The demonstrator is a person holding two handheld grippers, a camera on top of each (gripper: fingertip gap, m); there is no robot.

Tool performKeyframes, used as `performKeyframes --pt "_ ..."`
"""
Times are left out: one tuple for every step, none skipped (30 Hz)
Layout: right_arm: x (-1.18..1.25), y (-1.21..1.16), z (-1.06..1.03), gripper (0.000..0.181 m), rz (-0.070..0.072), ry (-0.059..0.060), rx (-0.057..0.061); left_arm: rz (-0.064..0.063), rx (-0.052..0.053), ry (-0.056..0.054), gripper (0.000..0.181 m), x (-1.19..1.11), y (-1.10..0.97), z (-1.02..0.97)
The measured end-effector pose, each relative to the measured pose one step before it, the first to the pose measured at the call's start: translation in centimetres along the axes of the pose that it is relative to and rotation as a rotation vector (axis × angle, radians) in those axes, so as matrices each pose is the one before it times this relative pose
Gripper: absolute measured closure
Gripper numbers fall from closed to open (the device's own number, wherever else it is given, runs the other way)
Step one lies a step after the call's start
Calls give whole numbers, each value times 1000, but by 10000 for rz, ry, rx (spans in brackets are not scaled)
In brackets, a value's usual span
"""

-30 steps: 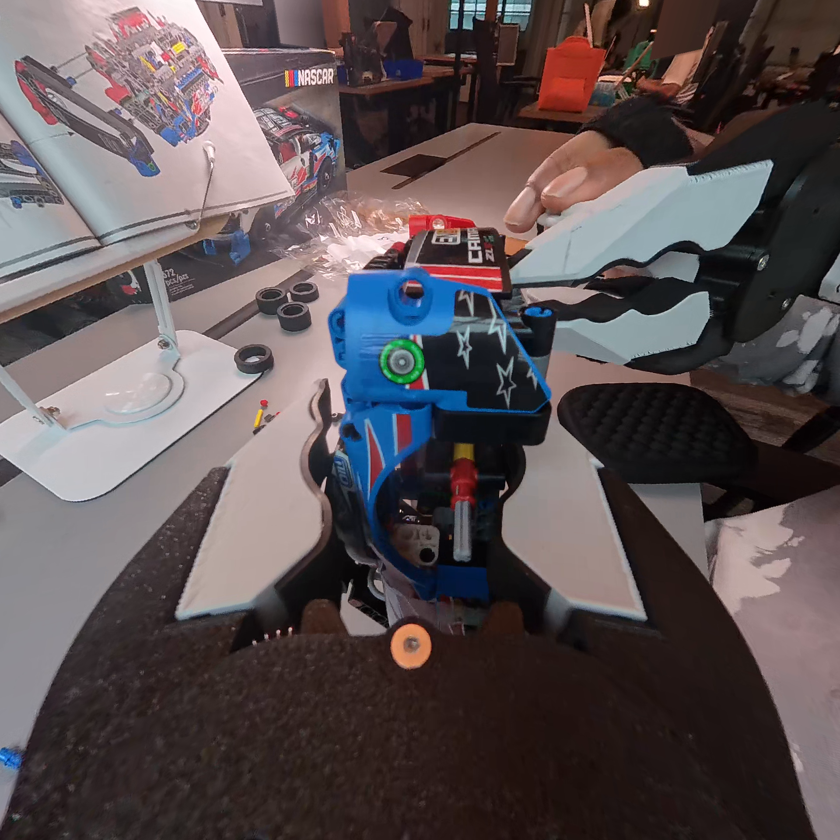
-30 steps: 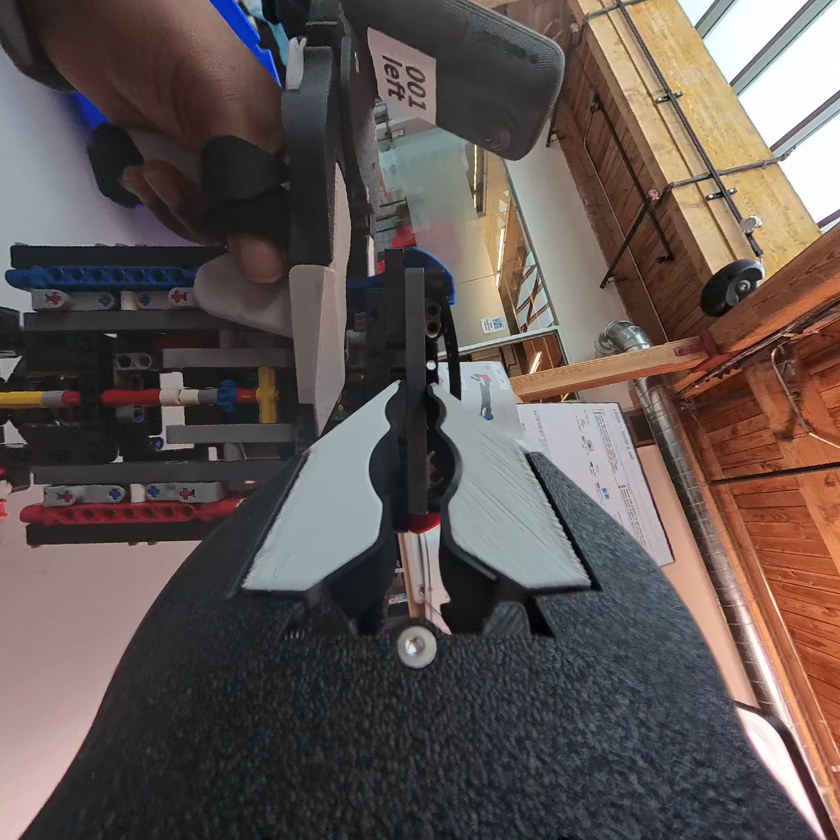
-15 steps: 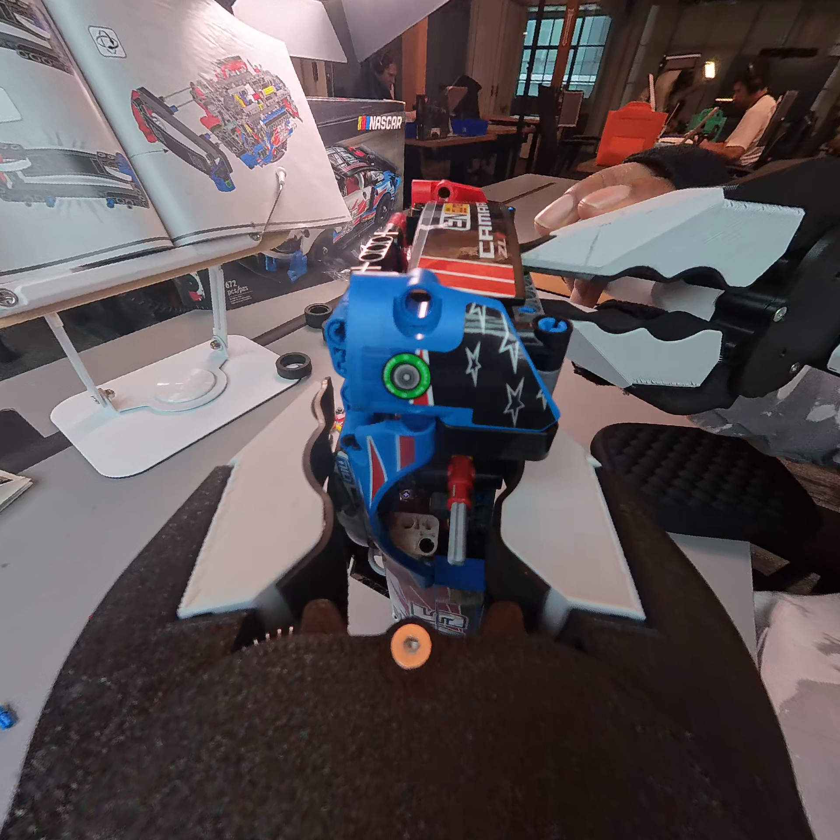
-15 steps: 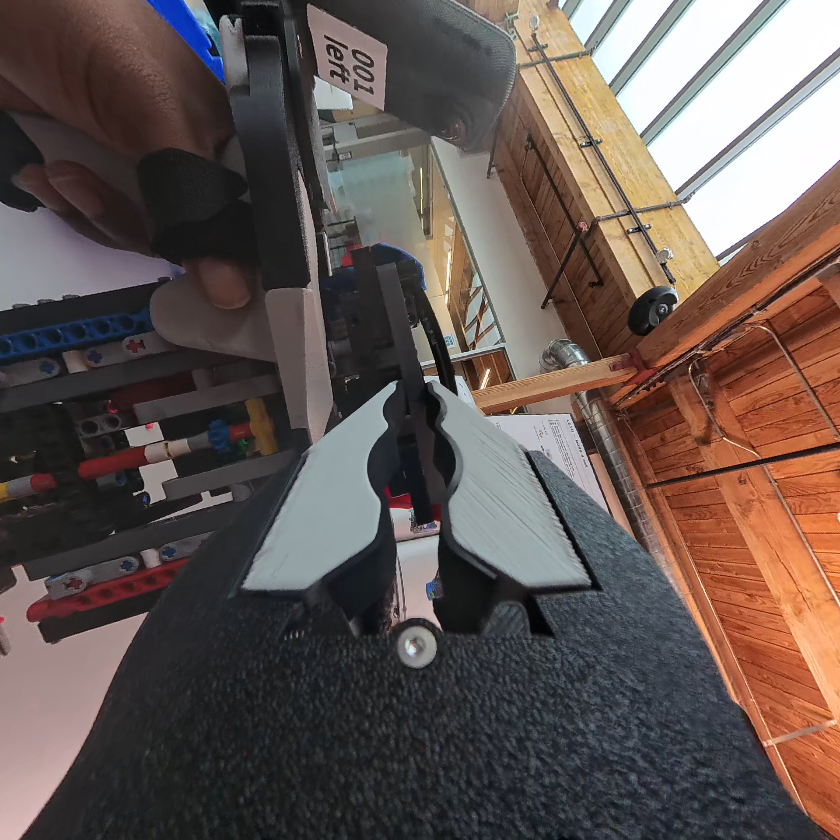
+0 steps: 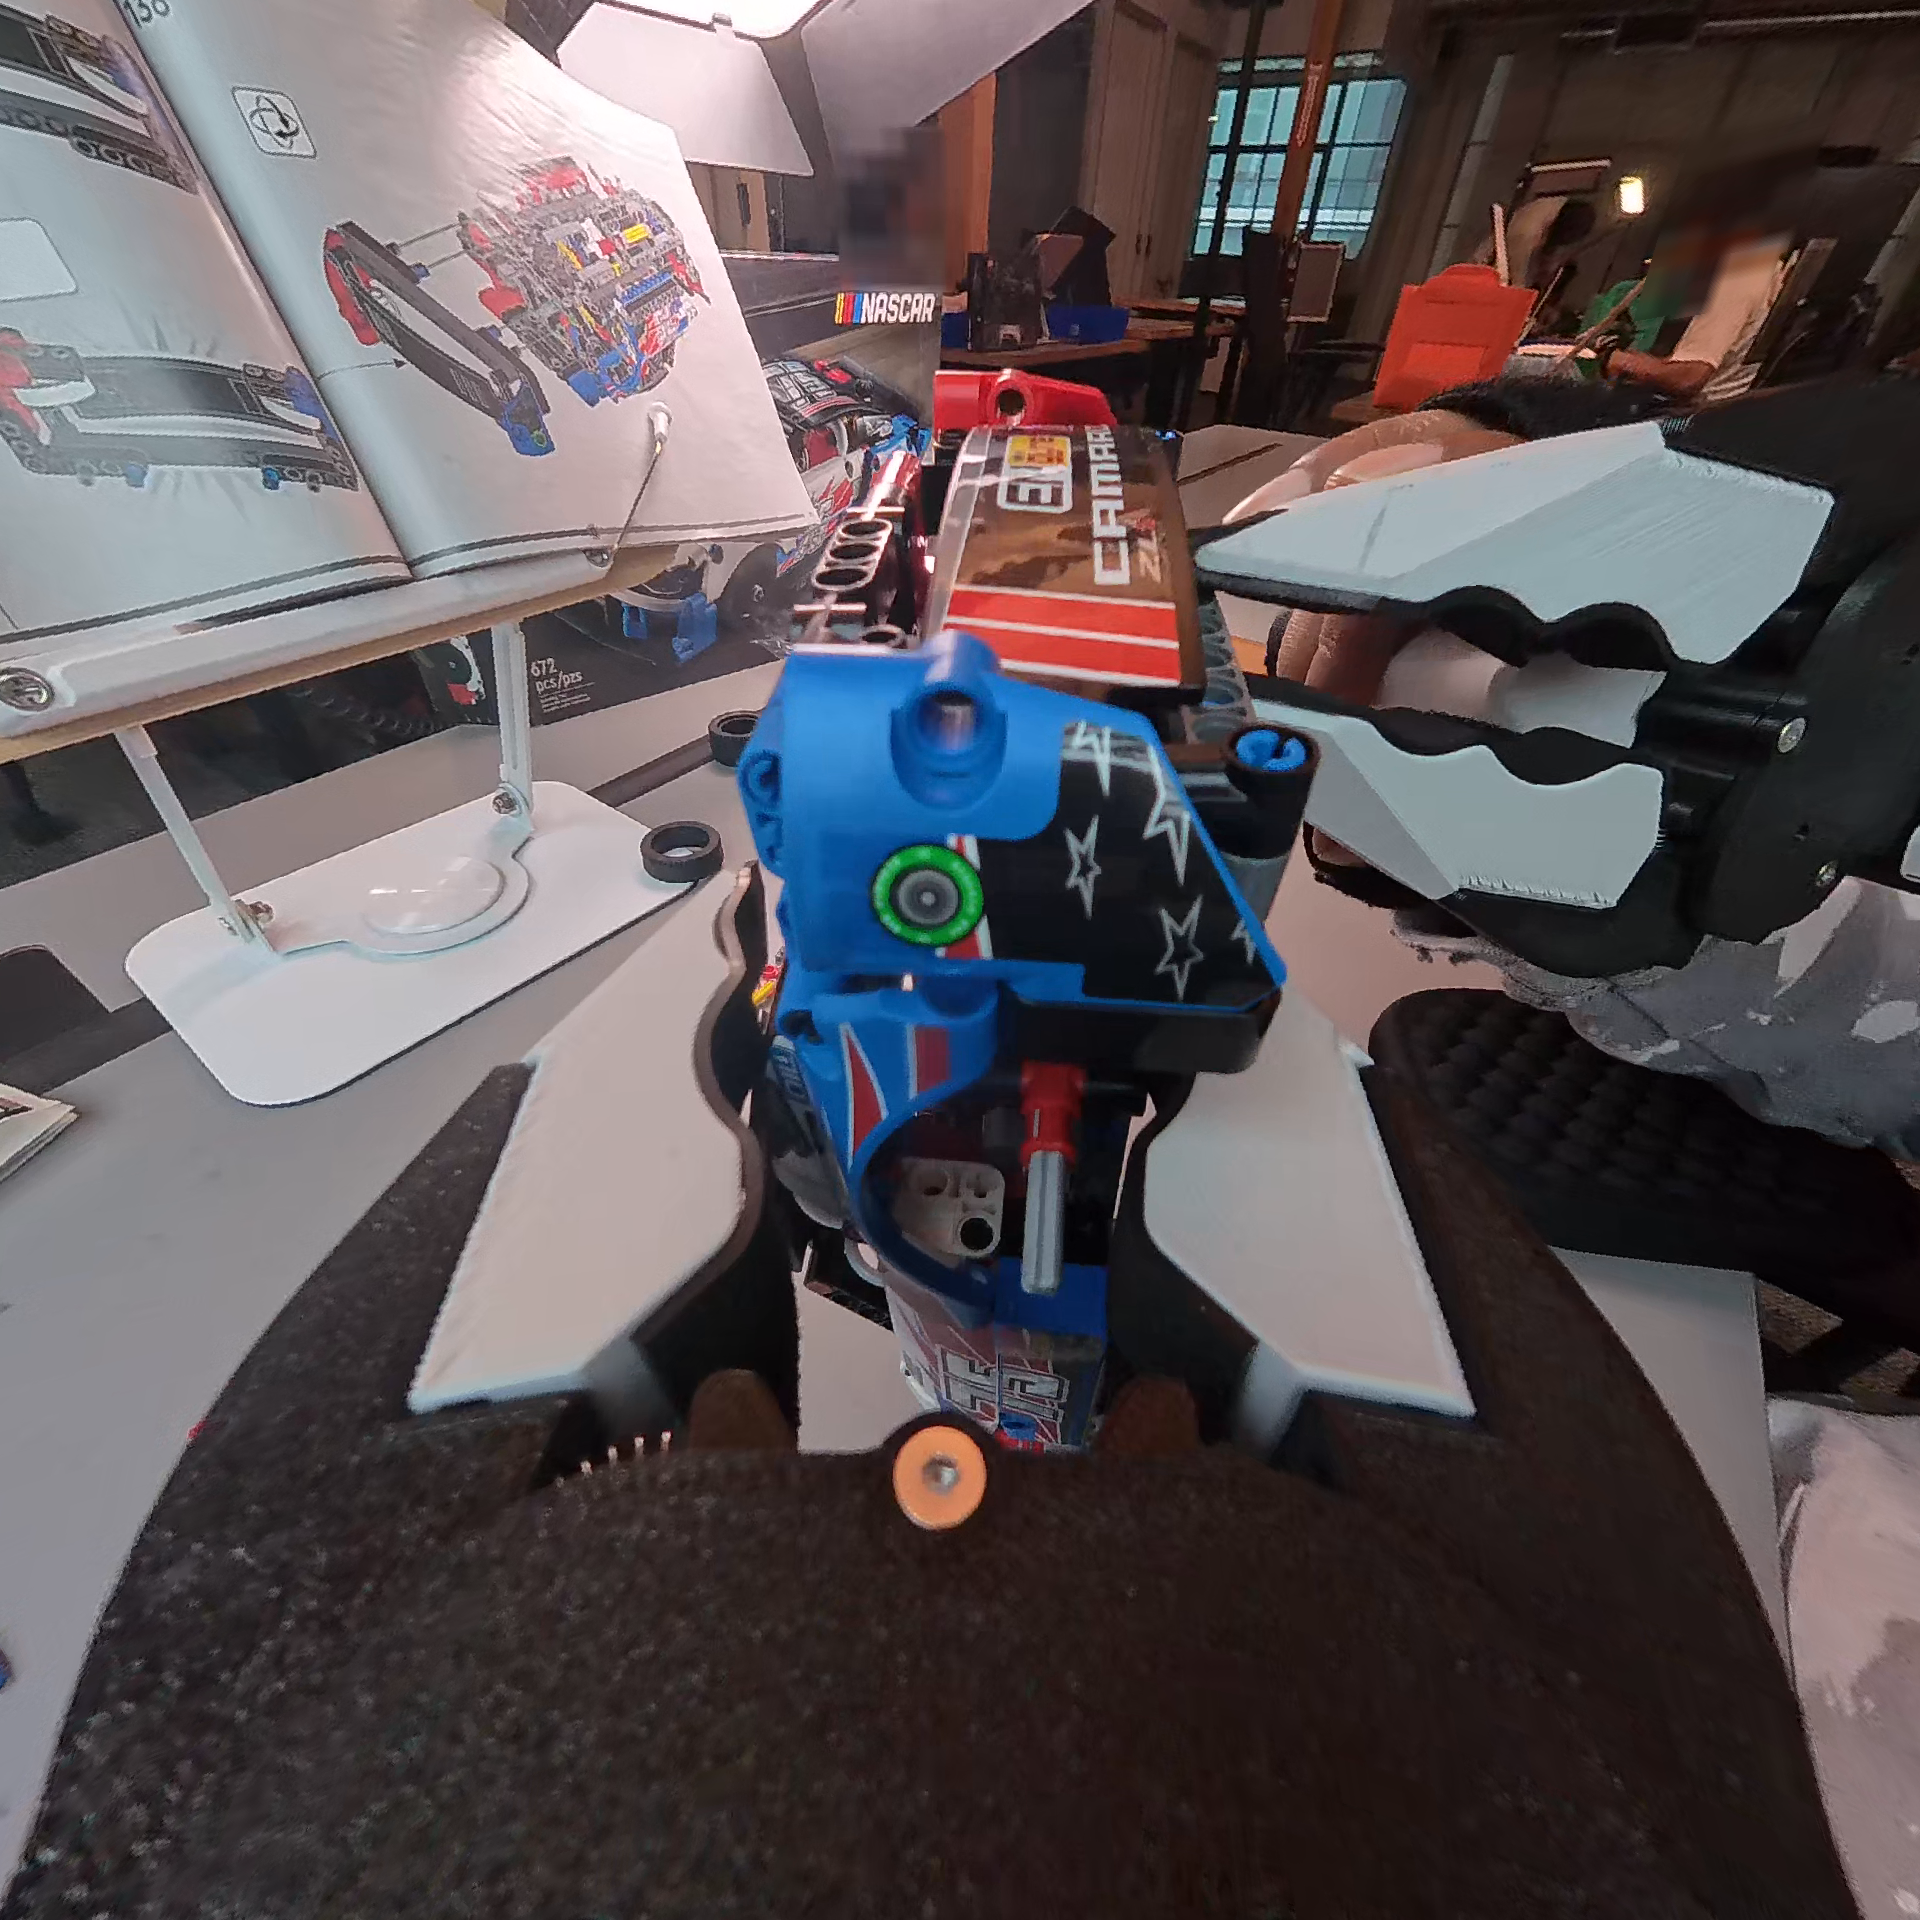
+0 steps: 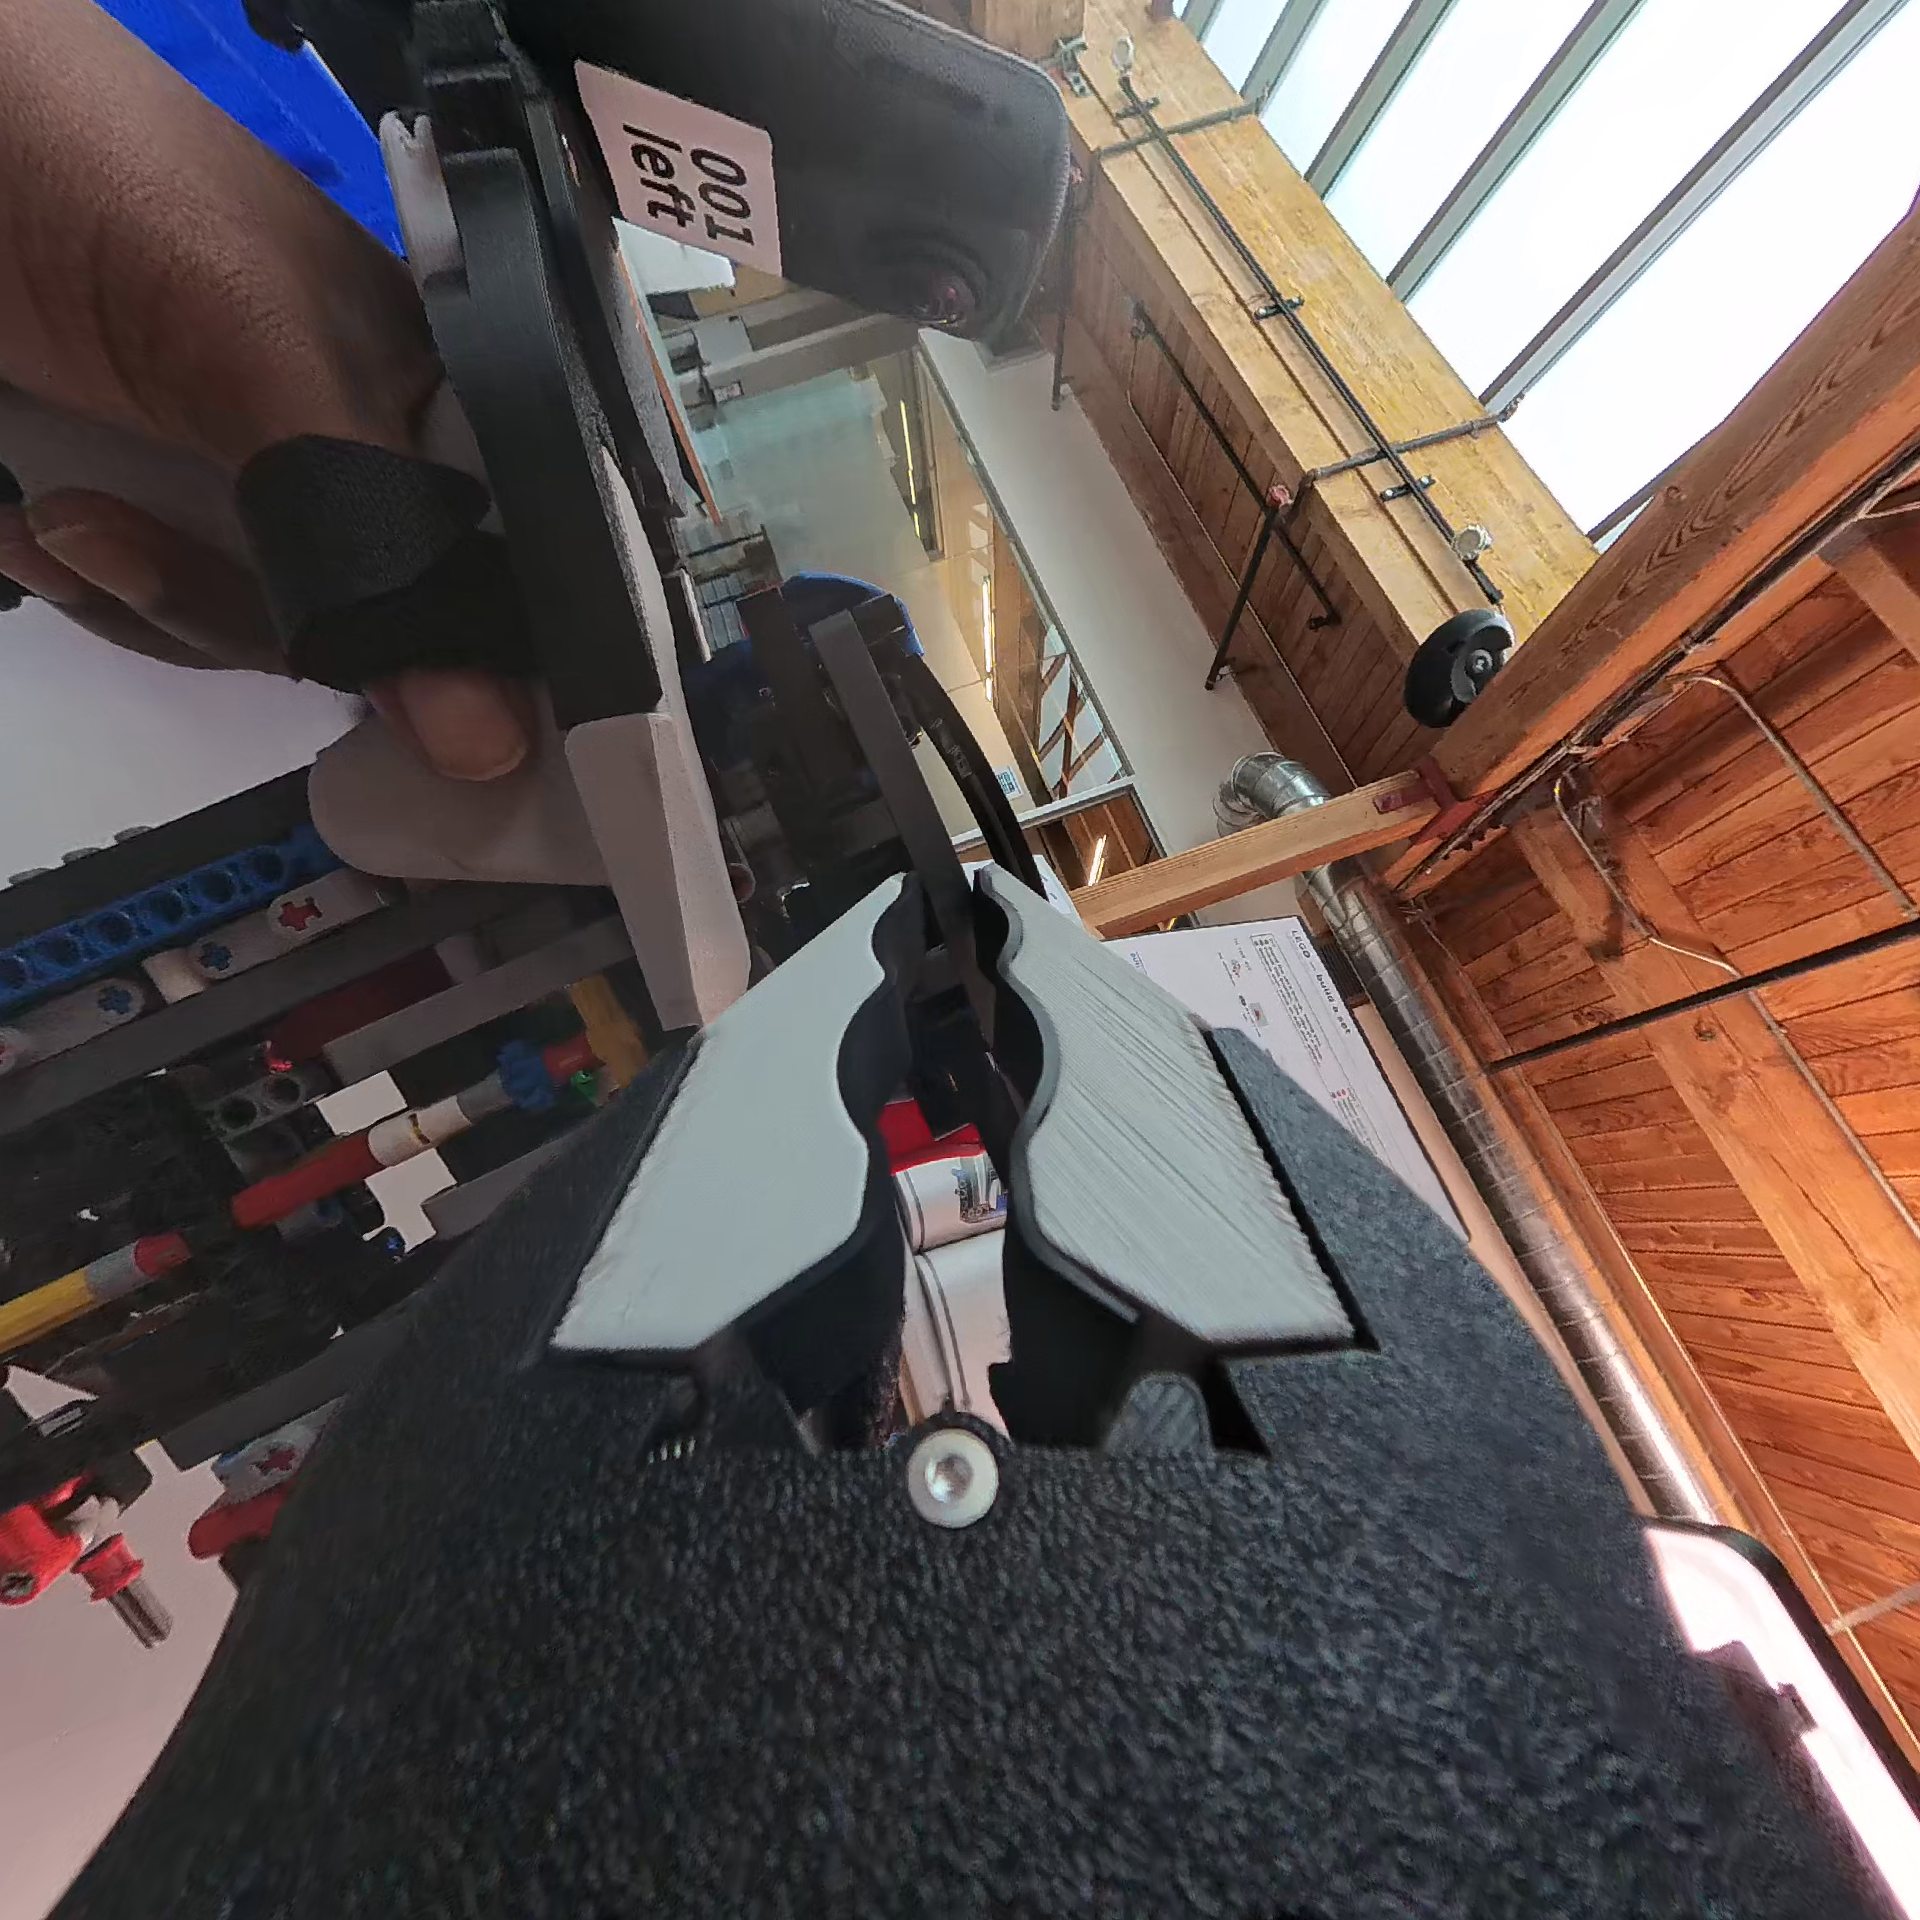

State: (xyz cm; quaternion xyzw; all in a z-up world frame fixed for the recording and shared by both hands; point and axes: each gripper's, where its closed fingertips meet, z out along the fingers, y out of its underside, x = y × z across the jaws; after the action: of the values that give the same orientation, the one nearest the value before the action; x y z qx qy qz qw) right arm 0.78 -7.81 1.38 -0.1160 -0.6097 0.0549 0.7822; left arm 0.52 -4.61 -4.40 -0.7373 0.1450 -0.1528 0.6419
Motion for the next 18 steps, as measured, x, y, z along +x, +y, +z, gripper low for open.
performKeyframes --pt "4 21 -2 172 134 25 -12 -1 0 -3 110 1 -2 13" --pt "11 -45 -37 173 37 51 20 15 23 13 110 29 -19 -6" --pt "-13 -35 -55 172 61 17 22 32 5 2 110 51 7 -7" --pt "-31 -57 -45 172 70 -54 21 38 2 19 110 57 10 -4" --pt "-33 -115 -61 172 -69 -69 58 54 -14 44 110 87 1 -5" --pt "-13 -45 -50 172 56 -23 -29 65 -46 17 110 65 14 -10" --pt "-7 -14 -58 171 103 -18 -11 63 -34 2 110 63 5 8" --pt "13 -2 -54 171 91 -66 10 25 -6 7 110 60 -14 14" --pt "59 32 -93 171 -27 -44 -62 27 20 19 109 88 -40 29" --pt "11 -31 -94 171 -64 -2 -18 27 -4 26 109 86 -39 34" --pt "18 -20 -89 169 -66 26 12 39 -25 28 108 85 -12 33" --pt "25 29 -75 169 -36 17 -11 20 -12 8 108 61 -20 39" --pt "22 29 -56 169 8 -5 -32 4 1 -2 108 49 -27 45" --pt "17 24 -31 169 -11 -12 -36 5 2 4 108 25 -18 44" --pt "20 31 -17 170 -22 -4 -40 2 0 16 108 30 -17 47" --pt "8 19 -21 170 -12 -3 -30 -4 5 32 107 21 -25 56" --pt "10 21 -21 170 1 -18 -13 7 22 40 107 15 -24 44" --pt "28 64 14 170 34 -38 -31 -11 29 17 107 1 -23 41"
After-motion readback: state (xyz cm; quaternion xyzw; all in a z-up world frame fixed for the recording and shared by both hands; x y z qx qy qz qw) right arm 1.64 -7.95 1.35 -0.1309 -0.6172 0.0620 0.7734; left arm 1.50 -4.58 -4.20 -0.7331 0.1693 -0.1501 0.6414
